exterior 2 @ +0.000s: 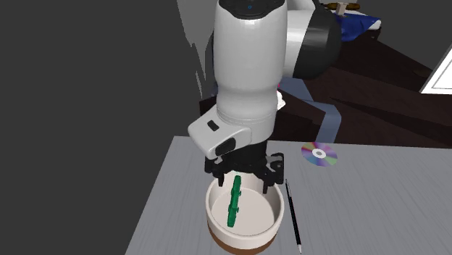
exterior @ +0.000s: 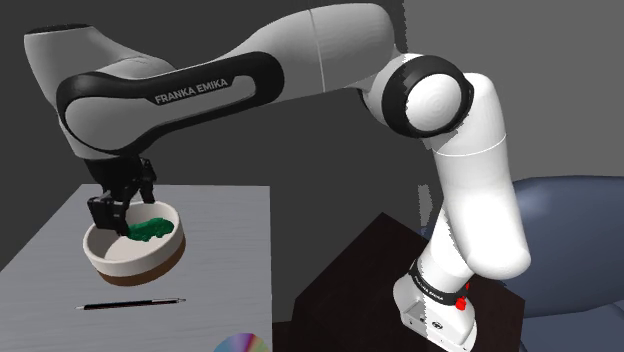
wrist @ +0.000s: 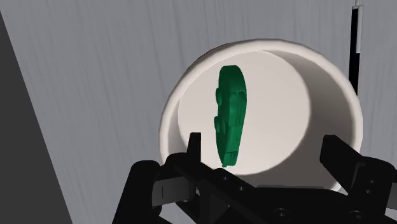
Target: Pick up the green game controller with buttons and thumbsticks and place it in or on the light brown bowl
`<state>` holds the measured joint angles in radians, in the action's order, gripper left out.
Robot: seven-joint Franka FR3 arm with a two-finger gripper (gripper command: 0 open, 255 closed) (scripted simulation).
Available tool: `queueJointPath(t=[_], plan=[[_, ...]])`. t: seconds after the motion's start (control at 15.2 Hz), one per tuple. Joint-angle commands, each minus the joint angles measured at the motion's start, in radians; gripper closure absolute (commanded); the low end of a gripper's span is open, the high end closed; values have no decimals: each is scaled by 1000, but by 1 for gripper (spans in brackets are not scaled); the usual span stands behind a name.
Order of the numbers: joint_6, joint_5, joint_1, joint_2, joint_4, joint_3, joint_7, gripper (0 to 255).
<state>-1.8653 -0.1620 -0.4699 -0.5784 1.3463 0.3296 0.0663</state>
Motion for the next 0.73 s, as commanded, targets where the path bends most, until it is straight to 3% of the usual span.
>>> queueJointPath(t=[0.0,0.13,0.66], plan=[[49,3,-3,7,-42,2,-2,0],[108,5,-8,9,-100,4,-5,0],[108,5,-8,9,-100,4,-5,0]])
